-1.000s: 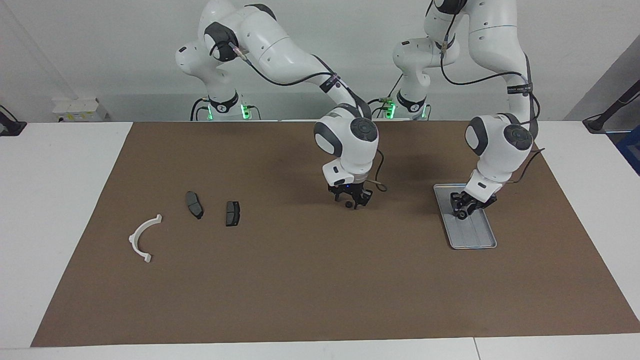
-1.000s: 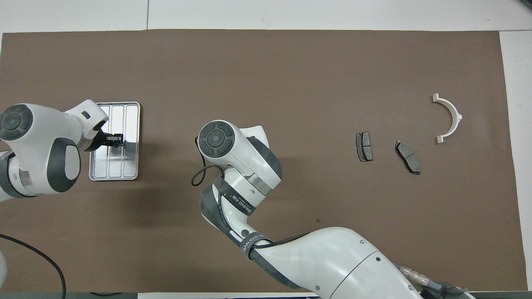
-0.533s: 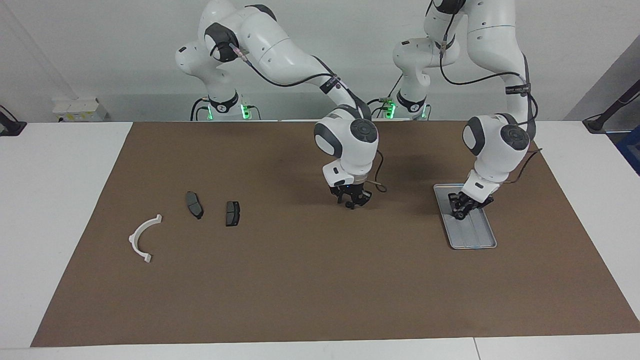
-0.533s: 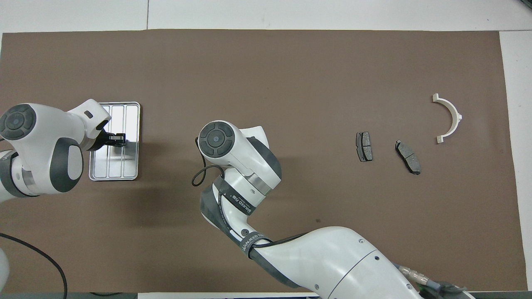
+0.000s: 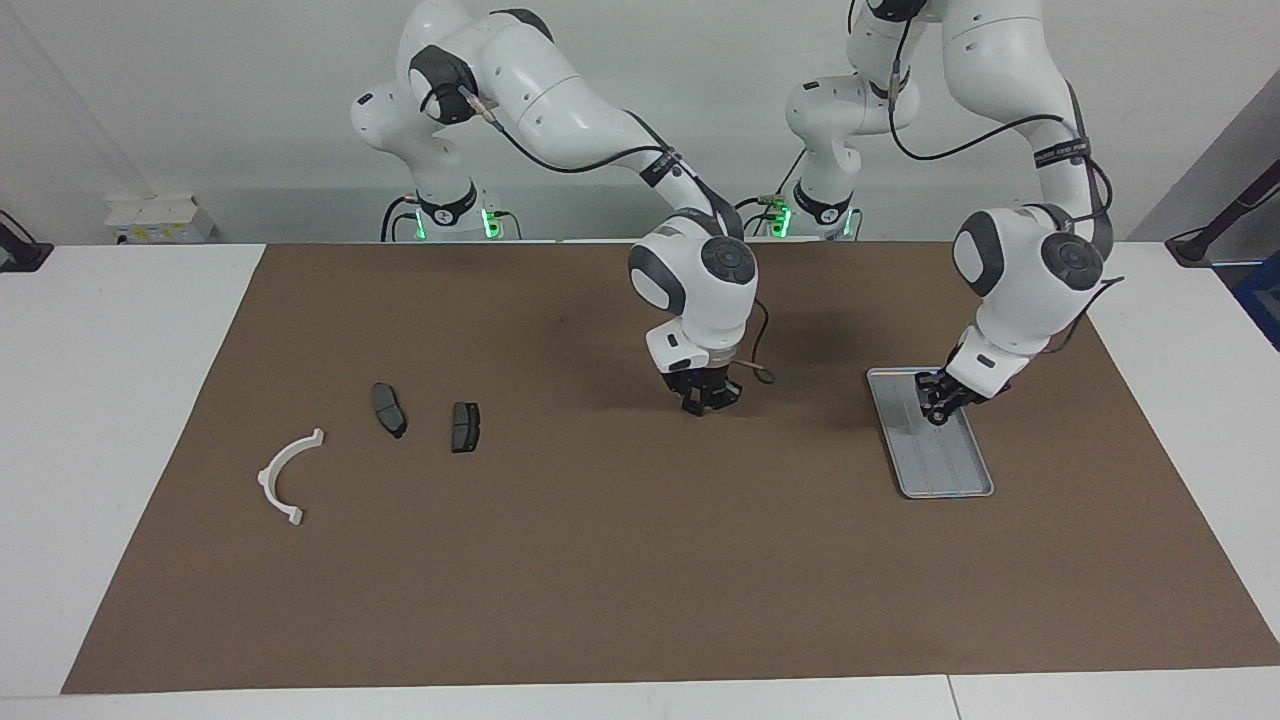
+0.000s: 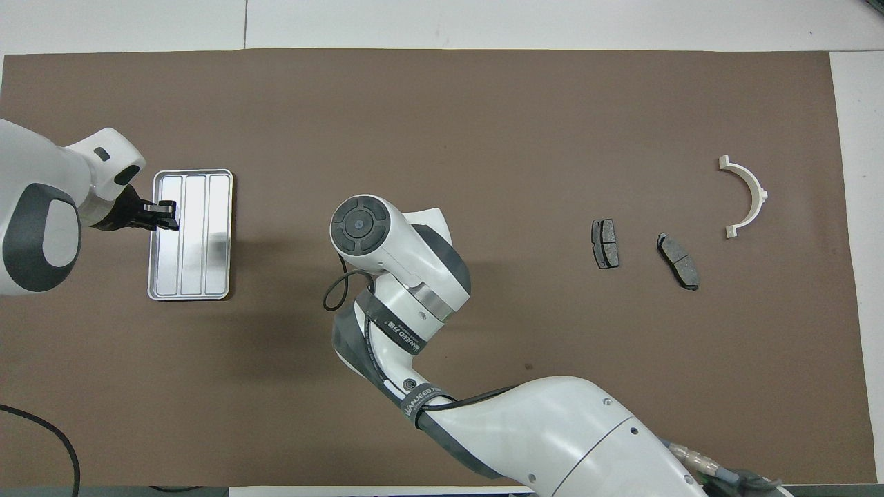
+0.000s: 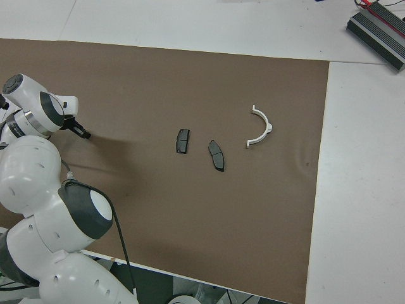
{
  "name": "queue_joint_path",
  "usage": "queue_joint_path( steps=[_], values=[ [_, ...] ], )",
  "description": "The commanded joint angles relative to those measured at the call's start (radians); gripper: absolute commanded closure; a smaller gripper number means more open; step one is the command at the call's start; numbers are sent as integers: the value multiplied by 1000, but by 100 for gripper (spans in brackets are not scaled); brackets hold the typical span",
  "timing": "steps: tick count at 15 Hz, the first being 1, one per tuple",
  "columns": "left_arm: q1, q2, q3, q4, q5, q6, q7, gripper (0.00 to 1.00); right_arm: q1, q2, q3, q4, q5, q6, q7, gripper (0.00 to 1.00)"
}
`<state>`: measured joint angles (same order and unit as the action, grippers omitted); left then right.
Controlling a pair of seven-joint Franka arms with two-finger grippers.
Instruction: Place bearing gear from tray to pile
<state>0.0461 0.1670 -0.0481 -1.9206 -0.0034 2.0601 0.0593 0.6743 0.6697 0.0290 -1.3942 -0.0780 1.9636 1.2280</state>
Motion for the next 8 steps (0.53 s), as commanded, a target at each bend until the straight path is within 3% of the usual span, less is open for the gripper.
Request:
queue_joint_path(
  steps=[1,3,5,8],
  values=[
    [-2,-12,1,-11,-4,-14,1,100,-125,-120,11,4,1,-122,-207,100],
    [-23,-14,-2,-11,-4,-14,-50,100,-244,-203,12,4,6,-218,-449,100],
    [-150,-12,-3,-12,2,-11,-256,100,-349,-257,11,4,17,-270,-664,100],
    [-348,-11,-3,-8,31,-11,-565,100,-491,-269,9,-3,17,-261,-945,100]
  ],
)
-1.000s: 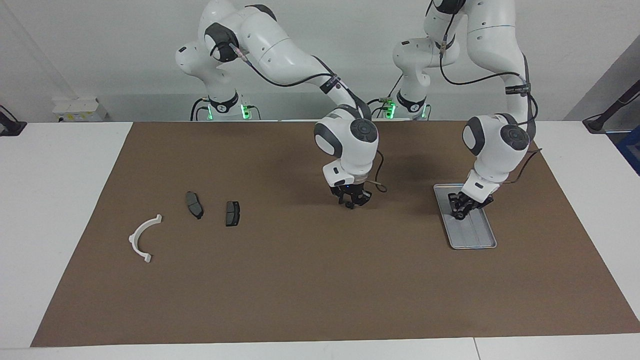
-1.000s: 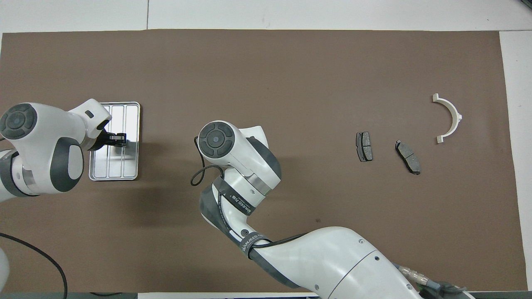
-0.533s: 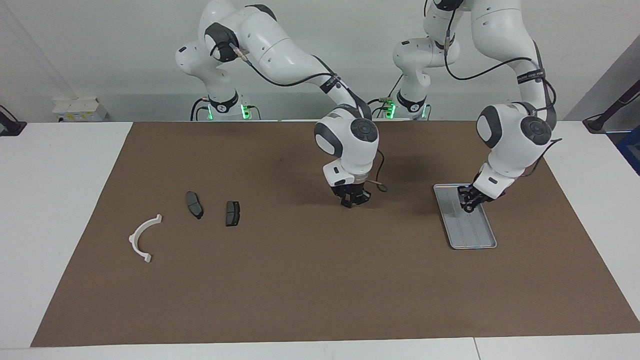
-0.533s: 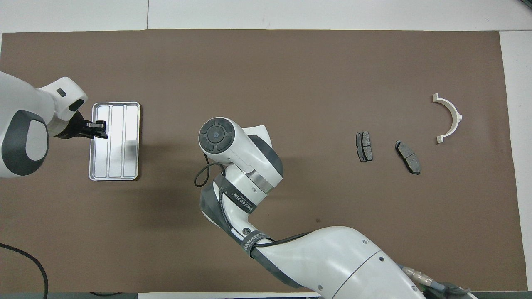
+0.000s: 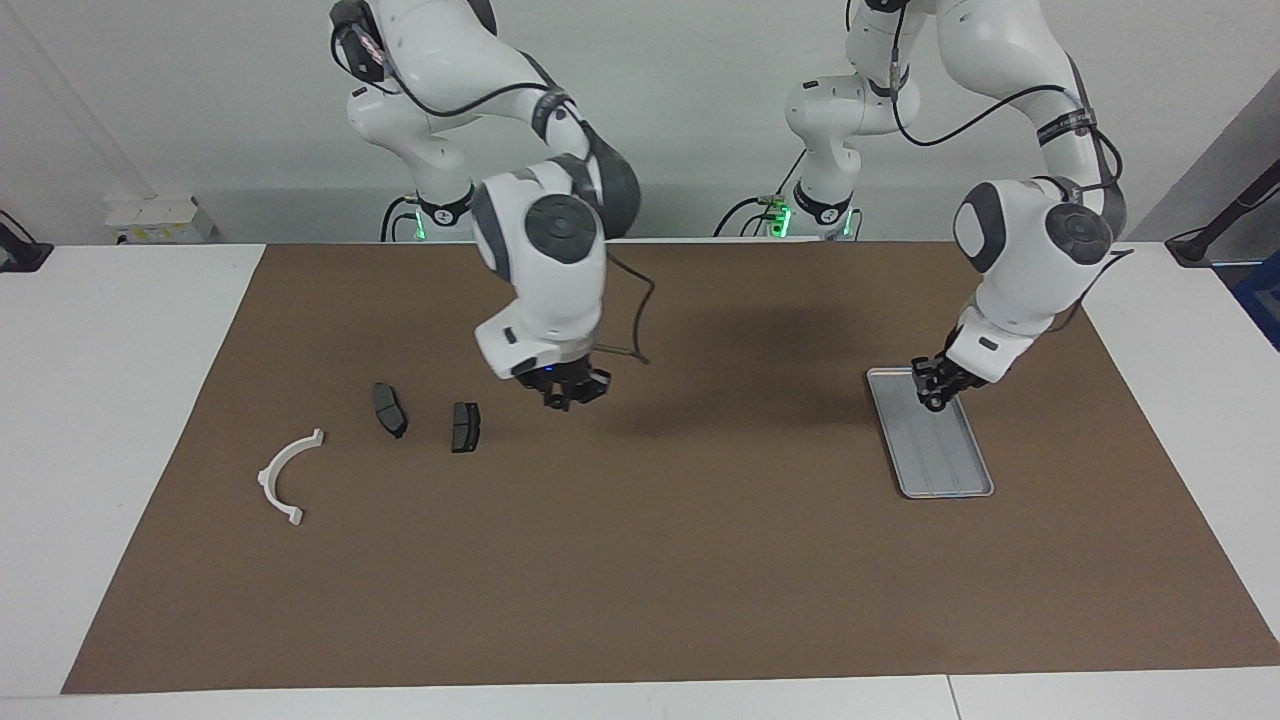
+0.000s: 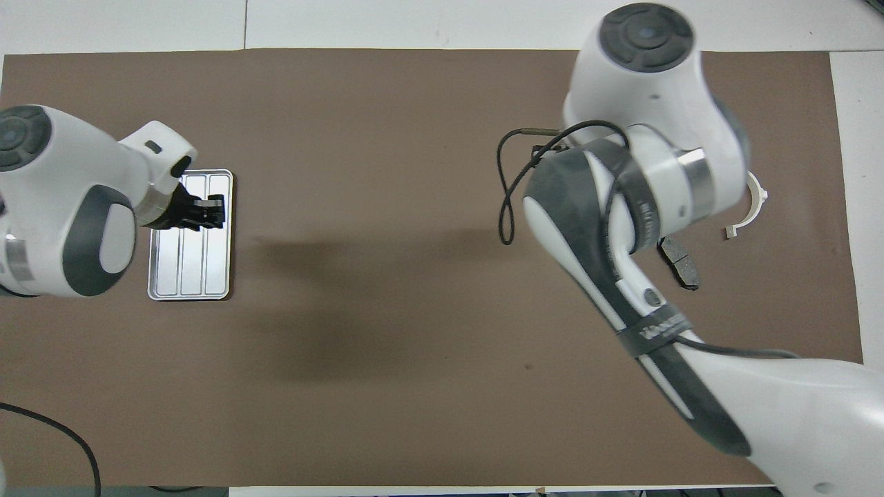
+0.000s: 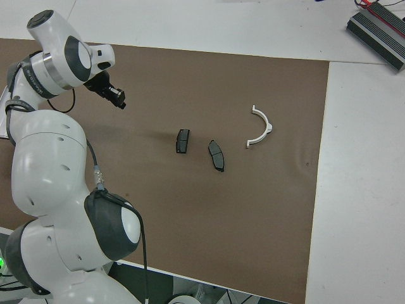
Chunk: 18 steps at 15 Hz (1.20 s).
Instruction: Place bearing gear from tray to pile
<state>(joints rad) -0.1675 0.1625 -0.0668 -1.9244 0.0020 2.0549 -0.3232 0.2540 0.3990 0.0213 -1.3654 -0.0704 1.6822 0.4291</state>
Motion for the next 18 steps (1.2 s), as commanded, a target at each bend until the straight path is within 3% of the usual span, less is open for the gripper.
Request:
queue_joint_path(
  steps=[1,4,8,13,18],
  values=[
    [-183,-3,16,4,26,4,-251,100,-117,0,19,-49,11,45,-223,100],
    [-321,12,12,-2,18,57,-420,100,-215,4,19,-119,11,155,-406,100],
    [-455,135,16,19,21,190,-609,100,-262,15,17,-283,11,405,-446,100],
    [-478,210,16,47,30,250,-652,100,-277,128,15,-291,0,566,-446,100],
    [-477,213,16,38,56,260,-657,100,-283,167,15,-296,-3,640,-449,100]
  ],
)
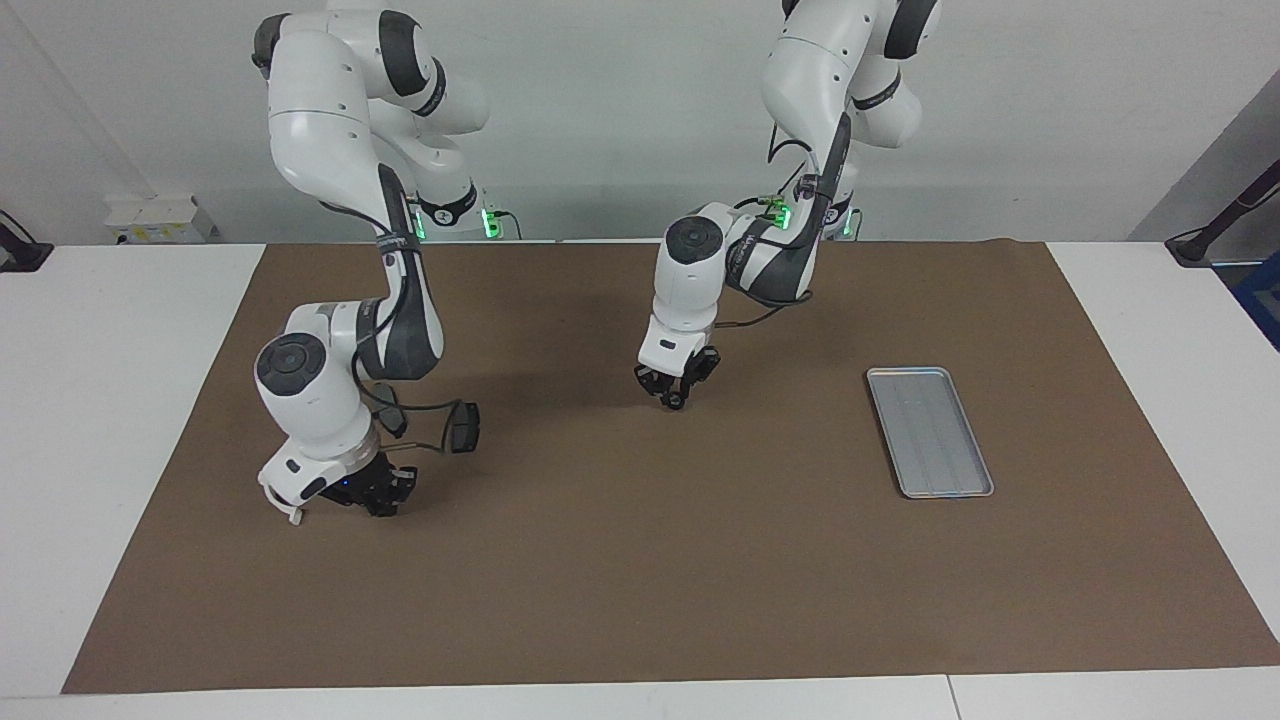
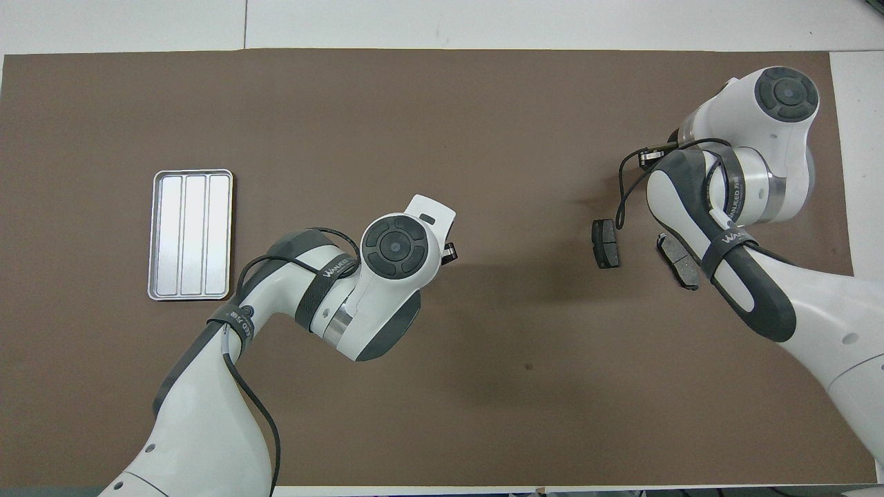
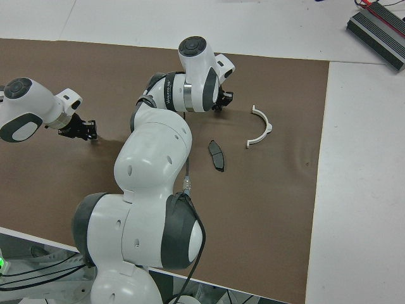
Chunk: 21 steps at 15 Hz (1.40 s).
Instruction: Place bearing gear from tray to pile
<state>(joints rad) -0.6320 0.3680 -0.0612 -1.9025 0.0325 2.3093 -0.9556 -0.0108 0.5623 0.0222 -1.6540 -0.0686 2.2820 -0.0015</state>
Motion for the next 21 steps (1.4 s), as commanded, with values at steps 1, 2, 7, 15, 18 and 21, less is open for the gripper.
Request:
queue_joint_path(
  steps=[1,2,7,15,18,21],
  values=[
    [-11,9,11,13,27,7,-23,100,-20,5,15,-13,-5,54,-18,100],
    [-11,9,11,4,33,18,-23,70,-18,4,15,-16,-5,53,-17,100],
    [-12,6,11,-26,50,53,-23,65,-14,-19,15,-9,0,-5,-8,0],
    [-11,-14,12,-9,50,-23,-23,0,37,-215,19,10,3,-286,0,0],
    [139,-229,14,34,49,-245,106,0,103,-274,21,16,9,-373,133,0],
    [331,-330,35,159,49,-422,331,0,224,-288,21,23,10,-403,412,0]
  ],
)
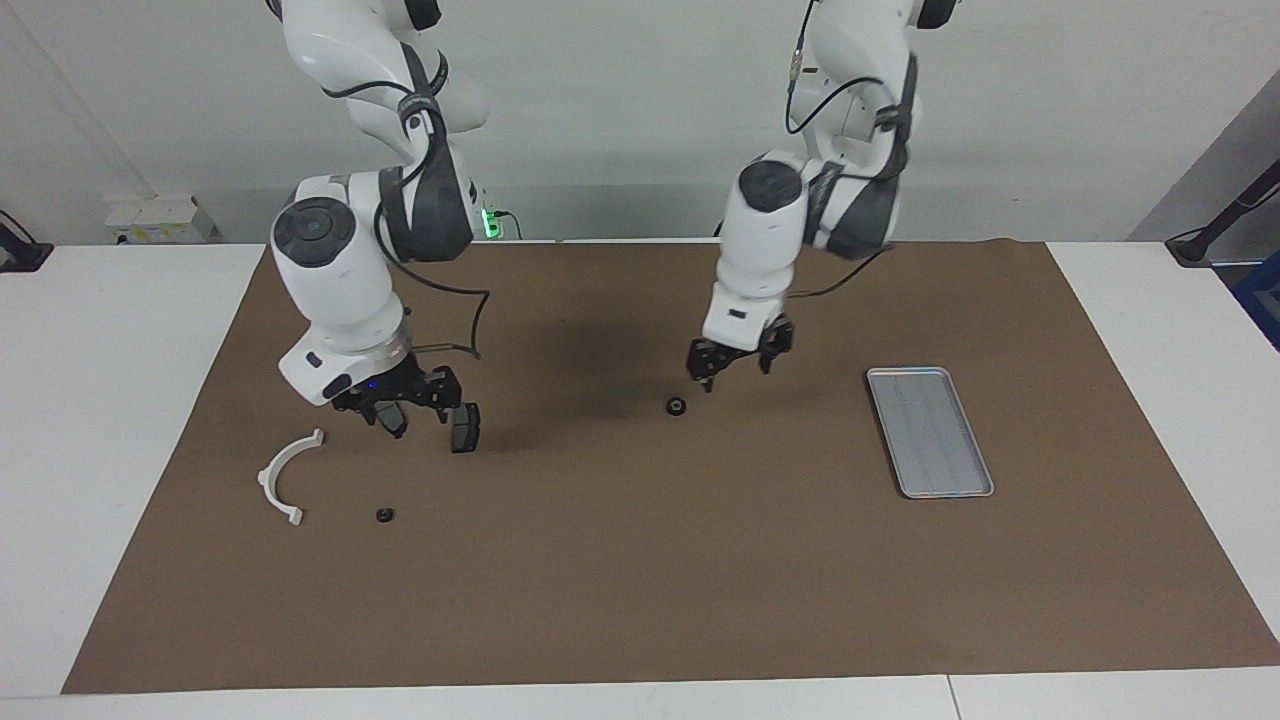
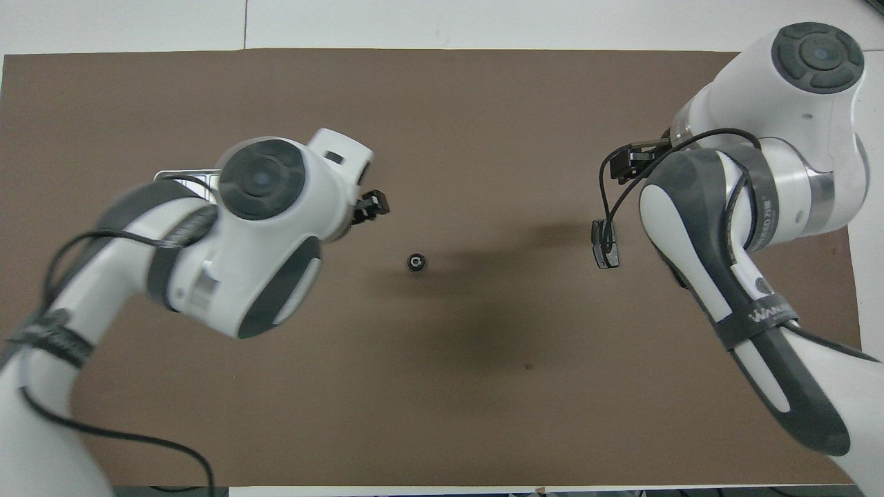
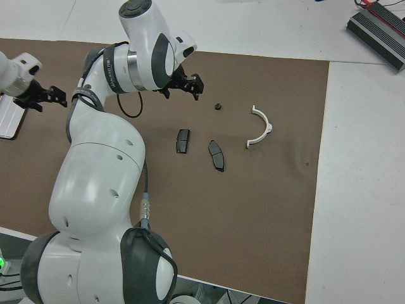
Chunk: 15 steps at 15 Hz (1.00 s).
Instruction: Place bearing gear from tray to pile
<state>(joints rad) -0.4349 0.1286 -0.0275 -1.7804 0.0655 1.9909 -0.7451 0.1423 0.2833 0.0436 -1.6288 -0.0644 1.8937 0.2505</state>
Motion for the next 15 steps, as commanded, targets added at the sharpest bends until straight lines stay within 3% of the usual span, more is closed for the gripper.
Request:
queue_joint_path(
  steps=[1,3,6,9,15],
  values=[
    [203,-107,5,79,19,-130,171,0,112,-7,2,-3,6,-13,258,0],
    [341,-135,14,155,31,-149,296,0,205,5,5,-3,6,4,460,0],
    [427,-141,21,217,36,-231,496,0,322,63,5,-3,6,79,666,0],
    [426,-183,9,224,22,-449,690,0,379,105,5,-3,6,139,774,0],
    [406,-210,6,168,-6,-488,687,0,479,290,4,81,-9,225,967,0]
  ],
)
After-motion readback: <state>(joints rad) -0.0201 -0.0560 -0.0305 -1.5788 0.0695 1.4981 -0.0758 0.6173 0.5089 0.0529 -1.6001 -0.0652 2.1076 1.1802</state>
